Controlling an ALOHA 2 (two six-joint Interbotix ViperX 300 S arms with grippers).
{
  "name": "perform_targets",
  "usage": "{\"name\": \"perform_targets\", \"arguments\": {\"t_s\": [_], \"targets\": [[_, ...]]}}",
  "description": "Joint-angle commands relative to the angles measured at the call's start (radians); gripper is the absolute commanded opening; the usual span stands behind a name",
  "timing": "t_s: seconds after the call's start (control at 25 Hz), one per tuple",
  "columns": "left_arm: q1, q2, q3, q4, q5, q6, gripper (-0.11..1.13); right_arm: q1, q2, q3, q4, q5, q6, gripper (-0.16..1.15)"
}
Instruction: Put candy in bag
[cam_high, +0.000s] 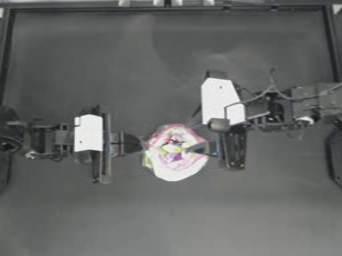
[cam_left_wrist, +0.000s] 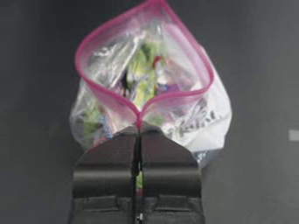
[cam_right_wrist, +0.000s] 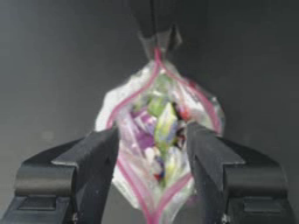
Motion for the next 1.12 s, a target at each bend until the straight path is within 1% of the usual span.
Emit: {"name": "perform_targets", "arguments": {"t_s": [0.04, 0.2, 0.6, 0.76, 0.96, 1.04, 1.12], "targets": [[-0.002, -0.078, 0.008, 0.002, -0.003, 0.002, 0.06, 0.000, -0.049, 0.008, 0.006, -0.015, 0.009, 0.83], [-0.002, -0.115, 0.028, 0.002, -0.003, 0.002, 0.06, 0.002, -0.081, 0.028, 0.006, -0.020, 0.014, 0.83], [-0.002, -0.192, 0.067, 0.000, -0.003, 0.002, 0.06, 0.002, -0.166, 0.094, 0.035, -0.063, 0.014, 0.83], [-0.002, -0.192, 0.072, 0.000, -0.003, 0.000, 0.06, 0.002, -0.190, 0.115, 0.035, -0.080, 0.014, 0.83], [-0.002, -0.189, 0.069, 0.000, -0.003, 0.002, 0.06, 0.002, -0.190, 0.127, 0.035, -0.092, 0.014, 0.83], [-0.003, -0.189, 0.069, 0.000, -0.002, 0.000, 0.07, 0.002, -0.190, 0.129, 0.035, -0.092, 0.014, 0.83], [-0.005, -0.187, 0.067, 0.002, -0.003, 0.000, 0.12, 0.002, -0.190, 0.132, 0.034, -0.094, 0.014, 0.83]]}}
